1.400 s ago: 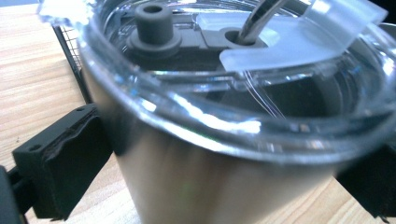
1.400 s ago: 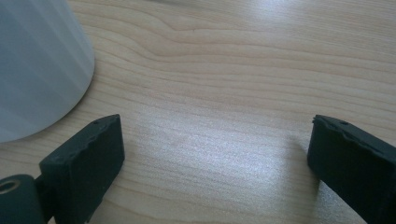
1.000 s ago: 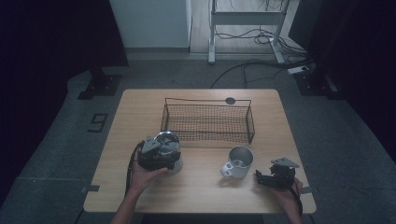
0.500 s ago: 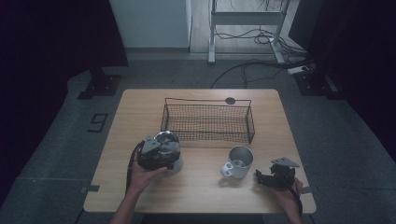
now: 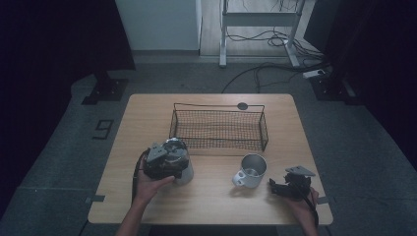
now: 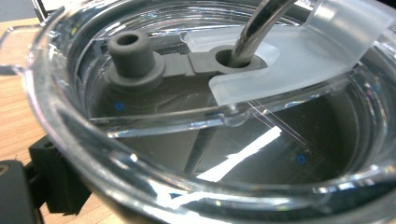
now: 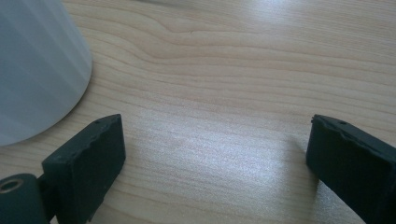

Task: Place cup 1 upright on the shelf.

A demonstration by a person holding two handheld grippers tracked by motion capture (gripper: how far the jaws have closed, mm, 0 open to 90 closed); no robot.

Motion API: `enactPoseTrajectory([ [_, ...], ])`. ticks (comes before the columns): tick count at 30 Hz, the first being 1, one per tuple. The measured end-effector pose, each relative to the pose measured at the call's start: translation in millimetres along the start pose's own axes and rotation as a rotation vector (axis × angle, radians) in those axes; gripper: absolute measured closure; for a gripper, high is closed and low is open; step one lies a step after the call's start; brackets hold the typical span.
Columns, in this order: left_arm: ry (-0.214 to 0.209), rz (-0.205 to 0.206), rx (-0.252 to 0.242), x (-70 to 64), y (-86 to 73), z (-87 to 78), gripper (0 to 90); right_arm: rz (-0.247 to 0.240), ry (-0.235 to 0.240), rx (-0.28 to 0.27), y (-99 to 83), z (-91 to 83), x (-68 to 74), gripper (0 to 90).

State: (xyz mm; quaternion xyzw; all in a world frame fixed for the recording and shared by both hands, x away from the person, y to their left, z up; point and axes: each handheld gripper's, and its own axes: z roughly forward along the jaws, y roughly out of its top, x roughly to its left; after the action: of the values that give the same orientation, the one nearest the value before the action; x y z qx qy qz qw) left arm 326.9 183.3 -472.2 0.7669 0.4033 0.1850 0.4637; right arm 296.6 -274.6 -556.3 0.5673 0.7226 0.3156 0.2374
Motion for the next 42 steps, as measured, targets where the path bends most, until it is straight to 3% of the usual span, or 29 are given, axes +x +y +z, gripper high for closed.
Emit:
enactPoseTrajectory([
  [11, -0.012, -0.006, -0.023, 1.1, 4.3, -8.9, 4.0, 0.001, -0.002, -0.002, 0.0, -0.1, -0.1, 5.0],
  [25, -0.007, 0.002, -0.078, 2.3, 27.2, -34.9, 4.0, 0.005, -0.009, -0.003, 0.1, -0.2, -0.6, 6.1],
  [42, -0.002, 0.006, -0.081, 3.6, 35.3, -43.0, 4.1, 0.008, -0.011, -0.006, 0.0, -0.3, -0.7, 6.7],
])
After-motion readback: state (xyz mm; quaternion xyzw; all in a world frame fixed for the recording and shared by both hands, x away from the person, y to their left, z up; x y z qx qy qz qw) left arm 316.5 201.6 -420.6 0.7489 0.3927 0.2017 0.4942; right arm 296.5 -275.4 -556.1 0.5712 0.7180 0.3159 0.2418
